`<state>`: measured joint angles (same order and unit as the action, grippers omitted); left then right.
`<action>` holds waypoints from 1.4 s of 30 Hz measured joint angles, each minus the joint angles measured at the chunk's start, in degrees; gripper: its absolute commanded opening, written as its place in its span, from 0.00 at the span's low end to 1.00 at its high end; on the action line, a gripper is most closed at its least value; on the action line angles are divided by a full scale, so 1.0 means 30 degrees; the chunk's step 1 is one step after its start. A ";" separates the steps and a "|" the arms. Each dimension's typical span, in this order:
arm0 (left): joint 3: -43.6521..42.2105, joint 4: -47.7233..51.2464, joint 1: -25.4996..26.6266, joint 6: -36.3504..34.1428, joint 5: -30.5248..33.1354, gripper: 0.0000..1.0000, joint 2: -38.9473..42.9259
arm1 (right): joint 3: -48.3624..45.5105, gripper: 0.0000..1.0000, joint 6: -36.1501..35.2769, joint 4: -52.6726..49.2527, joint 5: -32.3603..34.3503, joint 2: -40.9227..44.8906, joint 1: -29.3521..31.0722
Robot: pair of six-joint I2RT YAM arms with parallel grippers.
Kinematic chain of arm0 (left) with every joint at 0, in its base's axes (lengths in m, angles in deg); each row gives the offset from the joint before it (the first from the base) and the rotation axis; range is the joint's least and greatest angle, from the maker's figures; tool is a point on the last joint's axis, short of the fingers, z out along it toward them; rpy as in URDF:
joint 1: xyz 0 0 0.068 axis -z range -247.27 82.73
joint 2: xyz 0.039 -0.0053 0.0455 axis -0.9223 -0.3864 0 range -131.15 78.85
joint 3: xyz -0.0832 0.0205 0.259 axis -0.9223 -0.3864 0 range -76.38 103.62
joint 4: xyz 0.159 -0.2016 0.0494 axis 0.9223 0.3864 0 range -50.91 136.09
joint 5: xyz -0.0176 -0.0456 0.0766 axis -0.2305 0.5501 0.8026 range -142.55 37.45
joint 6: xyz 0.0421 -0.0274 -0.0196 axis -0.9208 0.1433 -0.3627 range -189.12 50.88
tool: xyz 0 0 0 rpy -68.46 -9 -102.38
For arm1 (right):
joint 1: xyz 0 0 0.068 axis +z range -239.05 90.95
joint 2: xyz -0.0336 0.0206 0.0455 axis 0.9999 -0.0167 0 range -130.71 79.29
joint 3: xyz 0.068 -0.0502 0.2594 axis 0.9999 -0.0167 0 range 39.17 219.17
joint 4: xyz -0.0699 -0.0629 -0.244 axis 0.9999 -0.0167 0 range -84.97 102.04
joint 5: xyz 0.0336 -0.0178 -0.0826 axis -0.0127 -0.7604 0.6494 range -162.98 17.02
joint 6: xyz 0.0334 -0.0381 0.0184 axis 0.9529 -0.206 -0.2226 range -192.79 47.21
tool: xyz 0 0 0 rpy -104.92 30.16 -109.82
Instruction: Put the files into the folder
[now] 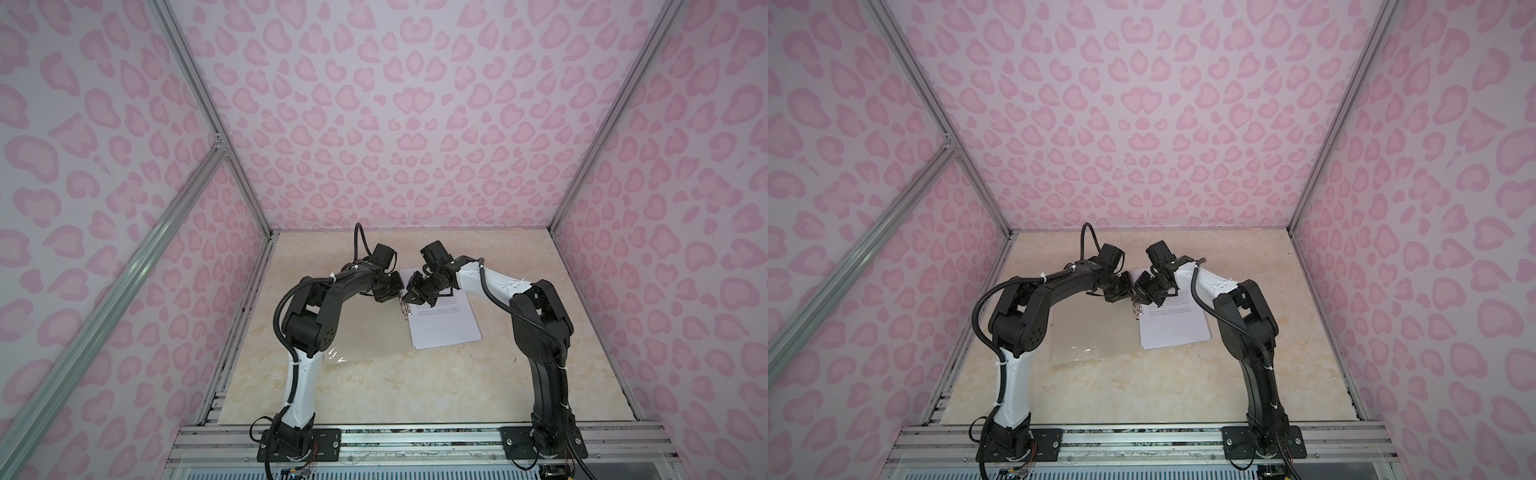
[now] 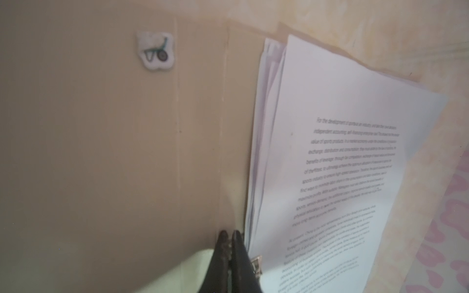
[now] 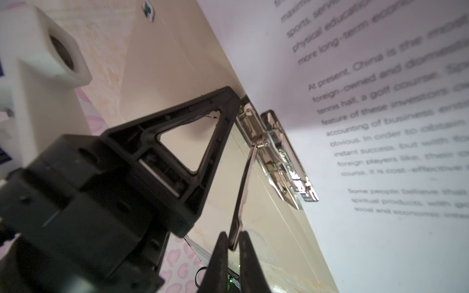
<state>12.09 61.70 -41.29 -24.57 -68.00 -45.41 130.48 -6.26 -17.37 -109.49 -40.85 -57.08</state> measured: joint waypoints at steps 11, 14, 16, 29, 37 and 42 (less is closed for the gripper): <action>0.0000 -0.0138 -0.0015 0.0124 -0.0022 0.08 -0.0109 | -0.1712 0.00 0.0466 0.0925 -0.0335 0.0495 -0.0066; 0.0007 -0.0138 -0.0036 0.0117 -0.0226 0.08 -0.0138 | -0.3147 0.00 0.0678 0.2076 -0.0299 0.1056 -0.0080; 0.0015 -0.0131 -0.0036 0.0102 -0.0226 0.08 -0.0168 | -0.4095 0.00 0.0765 0.3082 -0.0277 0.1384 -0.0073; 0.0335 -0.0058 -0.0233 -0.0393 -0.0911 0.07 -0.0532 | -0.8830 0.00 0.1996 0.8888 0.0299 0.2616 -0.0095; 0.0313 -0.0204 -0.0248 -0.0517 -0.1064 0.07 -0.0590 | -1.0309 0.00 0.2106 1.0477 0.0933 0.3016 -0.0459; 0.0197 -0.0313 -0.0248 -0.0576 -0.1100 0.07 -0.0583 | -1.0455 0.00 0.2047 1.0550 0.1362 0.2980 -0.0488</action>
<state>12.68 60.76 -42.03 -26.30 -71.30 -47.16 99.11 -0.12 14.28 -105.41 -31.91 -58.54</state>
